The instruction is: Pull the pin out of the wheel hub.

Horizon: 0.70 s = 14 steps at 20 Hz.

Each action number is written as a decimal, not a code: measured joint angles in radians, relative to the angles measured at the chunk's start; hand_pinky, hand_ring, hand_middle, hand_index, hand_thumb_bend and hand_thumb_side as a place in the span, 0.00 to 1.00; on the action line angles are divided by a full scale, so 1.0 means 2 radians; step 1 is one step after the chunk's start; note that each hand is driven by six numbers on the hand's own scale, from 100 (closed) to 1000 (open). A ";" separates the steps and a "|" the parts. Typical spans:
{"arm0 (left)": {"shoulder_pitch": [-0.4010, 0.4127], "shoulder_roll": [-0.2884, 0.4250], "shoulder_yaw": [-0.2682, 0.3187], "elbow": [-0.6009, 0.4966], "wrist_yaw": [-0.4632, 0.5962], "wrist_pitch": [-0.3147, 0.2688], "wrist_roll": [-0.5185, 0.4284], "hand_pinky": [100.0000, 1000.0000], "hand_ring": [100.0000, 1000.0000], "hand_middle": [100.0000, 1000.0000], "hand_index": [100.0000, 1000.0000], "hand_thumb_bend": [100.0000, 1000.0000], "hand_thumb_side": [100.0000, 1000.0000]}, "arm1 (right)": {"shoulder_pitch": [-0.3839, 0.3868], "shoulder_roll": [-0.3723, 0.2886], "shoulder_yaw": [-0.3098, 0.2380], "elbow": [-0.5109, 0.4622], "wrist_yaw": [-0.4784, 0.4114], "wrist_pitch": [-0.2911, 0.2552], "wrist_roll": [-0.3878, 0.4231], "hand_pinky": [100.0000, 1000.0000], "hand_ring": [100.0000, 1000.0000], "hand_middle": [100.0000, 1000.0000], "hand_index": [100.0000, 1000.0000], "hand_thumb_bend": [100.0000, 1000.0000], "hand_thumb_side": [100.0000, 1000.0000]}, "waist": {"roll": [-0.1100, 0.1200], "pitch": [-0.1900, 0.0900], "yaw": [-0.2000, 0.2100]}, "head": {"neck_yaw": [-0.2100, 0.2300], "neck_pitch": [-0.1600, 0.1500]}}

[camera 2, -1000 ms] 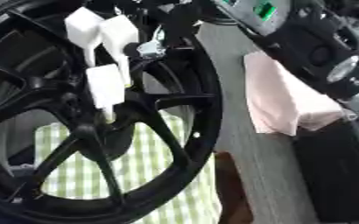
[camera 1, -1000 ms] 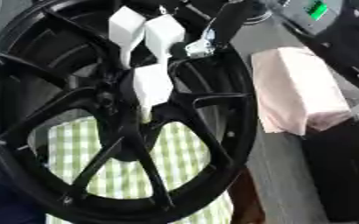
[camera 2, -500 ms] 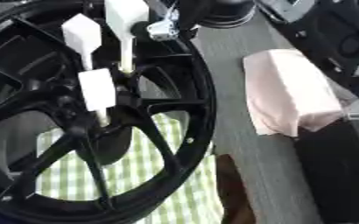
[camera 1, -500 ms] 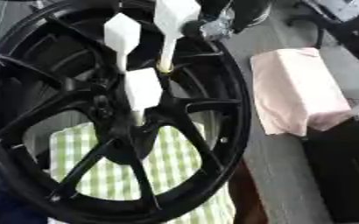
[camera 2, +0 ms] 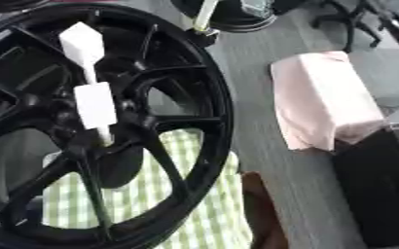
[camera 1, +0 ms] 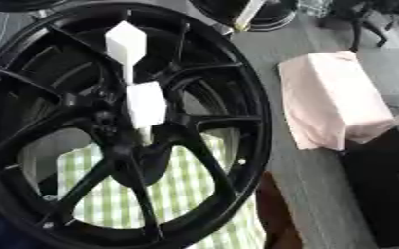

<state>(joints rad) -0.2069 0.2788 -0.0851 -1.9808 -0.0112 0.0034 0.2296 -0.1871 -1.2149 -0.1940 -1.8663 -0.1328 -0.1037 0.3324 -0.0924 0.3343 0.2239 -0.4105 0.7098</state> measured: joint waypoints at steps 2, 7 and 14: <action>0.000 0.000 0.002 0.000 -0.001 -0.001 0.002 0.90 0.72 0.61 0.81 0.07 0.74 | 0.050 0.025 -0.031 -0.010 0.013 0.001 -0.026 0.86 0.86 0.28 0.40 0.00 0.27 | 0.003 0.001 -0.002 | 0.005 -0.001; 0.000 0.000 0.003 0.000 -0.003 -0.003 0.005 0.90 0.72 0.61 0.81 0.07 0.74 | 0.148 0.109 -0.086 -0.029 0.079 0.011 -0.068 0.86 0.87 0.32 0.45 0.00 0.26 | 0.007 0.003 -0.007 | 0.012 -0.005; -0.002 0.000 0.005 0.000 -0.004 -0.004 0.007 0.90 0.73 0.61 0.81 0.07 0.74 | 0.205 0.212 -0.119 -0.009 0.165 0.037 -0.099 0.89 0.99 0.58 0.75 0.00 0.28 | 0.006 0.006 -0.009 | 0.019 -0.011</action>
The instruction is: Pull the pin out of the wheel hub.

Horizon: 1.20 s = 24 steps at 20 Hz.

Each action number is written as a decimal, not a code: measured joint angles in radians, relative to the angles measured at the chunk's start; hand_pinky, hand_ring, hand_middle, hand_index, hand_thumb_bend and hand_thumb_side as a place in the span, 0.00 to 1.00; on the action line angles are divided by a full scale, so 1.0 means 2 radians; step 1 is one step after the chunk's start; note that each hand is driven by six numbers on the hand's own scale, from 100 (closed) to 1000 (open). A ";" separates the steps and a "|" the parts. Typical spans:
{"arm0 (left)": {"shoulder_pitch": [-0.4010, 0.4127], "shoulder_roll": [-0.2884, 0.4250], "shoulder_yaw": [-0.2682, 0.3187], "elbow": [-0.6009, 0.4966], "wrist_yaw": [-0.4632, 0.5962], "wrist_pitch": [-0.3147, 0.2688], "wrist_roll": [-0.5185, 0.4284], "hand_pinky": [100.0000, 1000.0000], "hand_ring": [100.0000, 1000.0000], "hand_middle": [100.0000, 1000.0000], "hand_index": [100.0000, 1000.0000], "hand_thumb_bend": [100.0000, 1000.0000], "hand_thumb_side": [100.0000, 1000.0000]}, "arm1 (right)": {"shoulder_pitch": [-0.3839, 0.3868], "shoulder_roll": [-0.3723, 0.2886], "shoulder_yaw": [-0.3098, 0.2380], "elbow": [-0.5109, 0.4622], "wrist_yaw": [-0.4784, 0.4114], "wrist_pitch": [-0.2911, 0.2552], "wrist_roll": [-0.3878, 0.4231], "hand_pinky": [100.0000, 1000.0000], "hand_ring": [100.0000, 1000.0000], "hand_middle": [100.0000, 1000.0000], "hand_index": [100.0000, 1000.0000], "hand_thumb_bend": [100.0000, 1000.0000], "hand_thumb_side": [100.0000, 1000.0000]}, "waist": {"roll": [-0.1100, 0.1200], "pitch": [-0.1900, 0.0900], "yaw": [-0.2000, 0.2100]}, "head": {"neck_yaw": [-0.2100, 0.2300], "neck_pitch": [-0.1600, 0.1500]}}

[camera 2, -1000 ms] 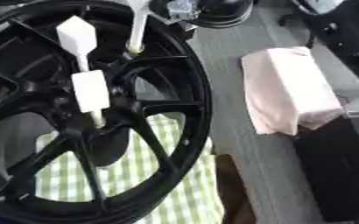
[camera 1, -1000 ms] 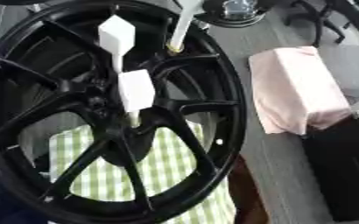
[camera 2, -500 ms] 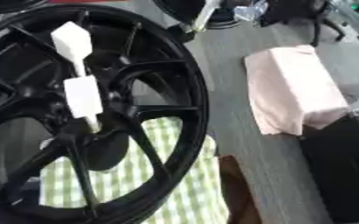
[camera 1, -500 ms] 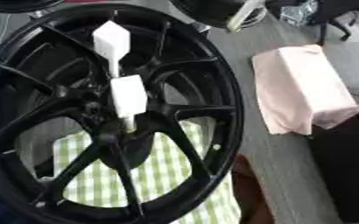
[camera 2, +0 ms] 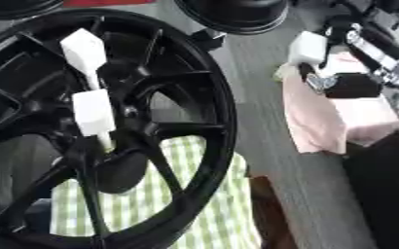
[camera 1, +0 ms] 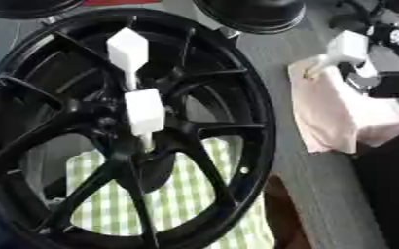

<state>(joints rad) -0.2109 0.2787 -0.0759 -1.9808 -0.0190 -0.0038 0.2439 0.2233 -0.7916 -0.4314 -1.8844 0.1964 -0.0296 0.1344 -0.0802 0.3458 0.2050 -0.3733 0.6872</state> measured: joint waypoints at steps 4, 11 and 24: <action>0.000 0.000 0.000 0.000 0.000 0.001 0.001 0.90 0.72 0.61 0.80 0.07 0.74 | 0.008 0.024 -0.012 0.030 0.011 0.003 0.001 0.94 1.00 0.77 0.89 0.00 0.19 | -0.004 0.000 -0.001 | 0.002 -0.002; -0.005 0.000 0.000 0.000 0.005 0.005 0.004 0.90 0.73 0.61 0.81 0.08 0.74 | 0.003 0.028 -0.031 0.068 -0.018 -0.001 0.010 0.95 1.00 0.76 0.88 0.00 0.11 | -0.008 -0.003 -0.007 | 0.001 -0.002; -0.005 -0.004 0.000 0.000 0.006 0.005 0.004 0.90 0.73 0.61 0.81 0.08 0.74 | -0.043 0.006 -0.018 -0.001 -0.122 0.013 -0.057 0.93 0.98 0.46 0.69 0.00 0.54 | -0.007 -0.004 0.000 | -0.004 -0.001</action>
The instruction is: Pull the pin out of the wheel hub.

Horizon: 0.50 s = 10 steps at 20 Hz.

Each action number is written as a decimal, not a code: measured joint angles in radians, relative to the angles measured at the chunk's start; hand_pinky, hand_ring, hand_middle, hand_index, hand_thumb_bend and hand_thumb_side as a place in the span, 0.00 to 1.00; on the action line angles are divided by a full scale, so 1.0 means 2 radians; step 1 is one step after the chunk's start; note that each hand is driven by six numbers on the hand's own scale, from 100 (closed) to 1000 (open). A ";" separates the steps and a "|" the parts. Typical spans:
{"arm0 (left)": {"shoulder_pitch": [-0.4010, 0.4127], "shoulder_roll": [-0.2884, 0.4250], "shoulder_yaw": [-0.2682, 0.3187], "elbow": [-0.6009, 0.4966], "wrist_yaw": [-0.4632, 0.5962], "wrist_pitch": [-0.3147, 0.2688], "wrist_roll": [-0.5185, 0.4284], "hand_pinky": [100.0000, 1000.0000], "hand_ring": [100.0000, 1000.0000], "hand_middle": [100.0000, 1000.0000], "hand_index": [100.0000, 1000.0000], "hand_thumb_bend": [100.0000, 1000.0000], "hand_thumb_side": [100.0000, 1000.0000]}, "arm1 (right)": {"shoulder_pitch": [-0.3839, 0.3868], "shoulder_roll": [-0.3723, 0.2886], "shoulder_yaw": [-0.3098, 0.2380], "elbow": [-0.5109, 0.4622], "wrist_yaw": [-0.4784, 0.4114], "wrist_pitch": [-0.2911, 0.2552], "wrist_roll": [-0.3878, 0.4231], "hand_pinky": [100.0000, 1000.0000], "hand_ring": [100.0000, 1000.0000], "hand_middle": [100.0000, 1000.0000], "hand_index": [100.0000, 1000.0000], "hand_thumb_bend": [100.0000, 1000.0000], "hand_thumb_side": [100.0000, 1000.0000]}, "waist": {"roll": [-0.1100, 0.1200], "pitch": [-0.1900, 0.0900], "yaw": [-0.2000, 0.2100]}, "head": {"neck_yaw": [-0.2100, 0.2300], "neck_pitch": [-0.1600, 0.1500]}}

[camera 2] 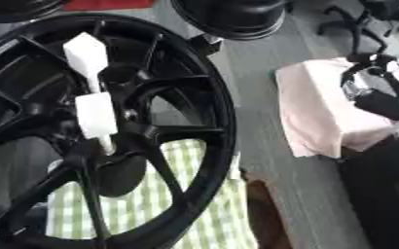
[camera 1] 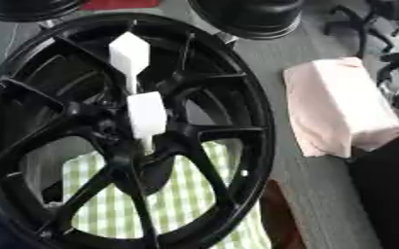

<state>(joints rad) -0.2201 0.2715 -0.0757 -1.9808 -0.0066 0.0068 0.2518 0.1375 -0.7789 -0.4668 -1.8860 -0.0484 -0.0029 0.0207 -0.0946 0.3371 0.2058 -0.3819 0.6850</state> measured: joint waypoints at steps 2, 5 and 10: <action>0.000 0.000 0.000 0.000 0.000 0.000 -0.001 0.90 0.73 0.61 0.81 0.08 0.74 | -0.015 -0.005 0.014 -0.025 -0.023 -0.001 -0.017 0.93 0.96 0.43 0.66 0.00 0.54 | 0.000 0.000 0.002 | -0.002 0.000; 0.000 0.000 0.000 0.000 0.001 0.000 -0.001 0.90 0.73 0.61 0.80 0.08 0.74 | -0.044 -0.008 0.033 -0.042 -0.053 -0.027 -0.039 0.94 0.94 0.40 0.63 0.00 0.55 | 0.000 0.000 0.006 | -0.004 0.001; -0.001 0.000 -0.001 0.000 0.001 -0.001 -0.002 0.90 0.73 0.61 0.80 0.07 0.73 | -0.093 -0.008 0.062 -0.047 -0.097 -0.063 -0.044 0.93 0.93 0.39 0.61 0.00 0.59 | 0.000 0.003 0.011 | -0.005 0.004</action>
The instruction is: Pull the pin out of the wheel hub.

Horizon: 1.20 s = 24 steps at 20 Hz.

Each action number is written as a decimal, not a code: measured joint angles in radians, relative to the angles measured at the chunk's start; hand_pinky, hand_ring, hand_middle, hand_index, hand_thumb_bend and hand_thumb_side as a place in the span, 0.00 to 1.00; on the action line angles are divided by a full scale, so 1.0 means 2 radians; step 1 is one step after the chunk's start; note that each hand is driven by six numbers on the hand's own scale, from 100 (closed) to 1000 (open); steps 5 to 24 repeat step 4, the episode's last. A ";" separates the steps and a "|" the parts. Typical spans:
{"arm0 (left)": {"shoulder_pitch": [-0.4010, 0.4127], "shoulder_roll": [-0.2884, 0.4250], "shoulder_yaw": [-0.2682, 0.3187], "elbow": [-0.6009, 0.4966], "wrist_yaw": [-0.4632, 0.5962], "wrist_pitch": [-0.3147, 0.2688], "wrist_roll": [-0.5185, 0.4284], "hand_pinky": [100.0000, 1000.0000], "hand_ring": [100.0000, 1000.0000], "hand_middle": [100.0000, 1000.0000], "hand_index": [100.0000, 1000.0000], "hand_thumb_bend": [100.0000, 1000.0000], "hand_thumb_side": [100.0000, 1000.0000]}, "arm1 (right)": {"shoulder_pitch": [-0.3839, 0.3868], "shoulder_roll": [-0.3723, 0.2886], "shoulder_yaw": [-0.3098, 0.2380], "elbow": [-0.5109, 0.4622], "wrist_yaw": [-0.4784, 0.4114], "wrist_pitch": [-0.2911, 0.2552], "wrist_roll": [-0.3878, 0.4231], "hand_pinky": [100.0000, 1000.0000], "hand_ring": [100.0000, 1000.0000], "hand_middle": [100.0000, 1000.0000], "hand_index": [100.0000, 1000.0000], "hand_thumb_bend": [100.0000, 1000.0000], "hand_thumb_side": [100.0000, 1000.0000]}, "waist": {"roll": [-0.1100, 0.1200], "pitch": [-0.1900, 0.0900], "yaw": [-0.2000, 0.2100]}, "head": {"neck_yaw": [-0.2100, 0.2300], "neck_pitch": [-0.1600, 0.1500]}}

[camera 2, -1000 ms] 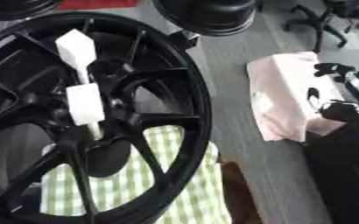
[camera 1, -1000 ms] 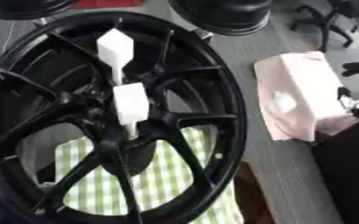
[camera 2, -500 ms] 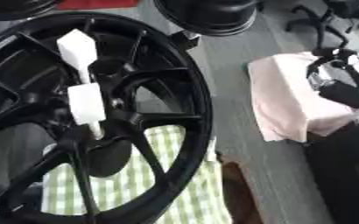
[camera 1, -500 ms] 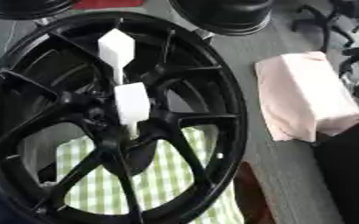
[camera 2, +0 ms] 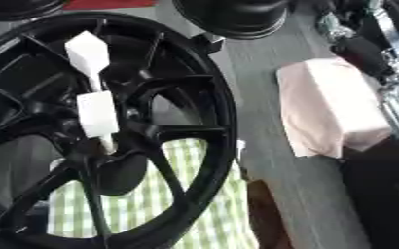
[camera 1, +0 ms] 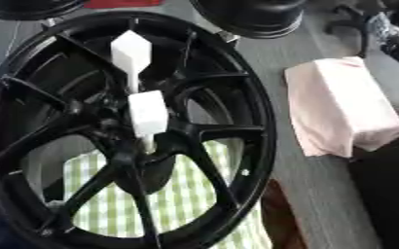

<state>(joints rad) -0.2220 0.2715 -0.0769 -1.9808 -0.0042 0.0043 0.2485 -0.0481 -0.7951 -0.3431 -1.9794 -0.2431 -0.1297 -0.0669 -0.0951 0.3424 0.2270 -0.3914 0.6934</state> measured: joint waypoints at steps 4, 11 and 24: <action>0.000 0.000 -0.001 0.000 0.000 -0.003 0.003 0.90 0.72 0.60 0.80 0.07 0.73 | -0.024 0.009 0.015 0.000 -0.020 0.005 0.012 0.93 0.93 0.38 0.60 0.00 0.60 | 0.000 0.003 0.002 | -0.001 0.000; 0.000 0.000 -0.001 0.000 0.000 -0.003 0.003 0.90 0.72 0.60 0.80 0.07 0.73 | -0.024 0.009 0.015 0.000 -0.020 0.005 0.012 0.93 0.93 0.38 0.60 0.00 0.60 | 0.000 0.003 0.002 | -0.001 0.000; 0.000 0.000 -0.001 0.000 0.000 -0.003 0.003 0.90 0.72 0.60 0.80 0.07 0.73 | -0.024 0.009 0.015 0.000 -0.020 0.005 0.012 0.93 0.93 0.38 0.60 0.00 0.60 | 0.000 0.003 0.002 | -0.001 0.000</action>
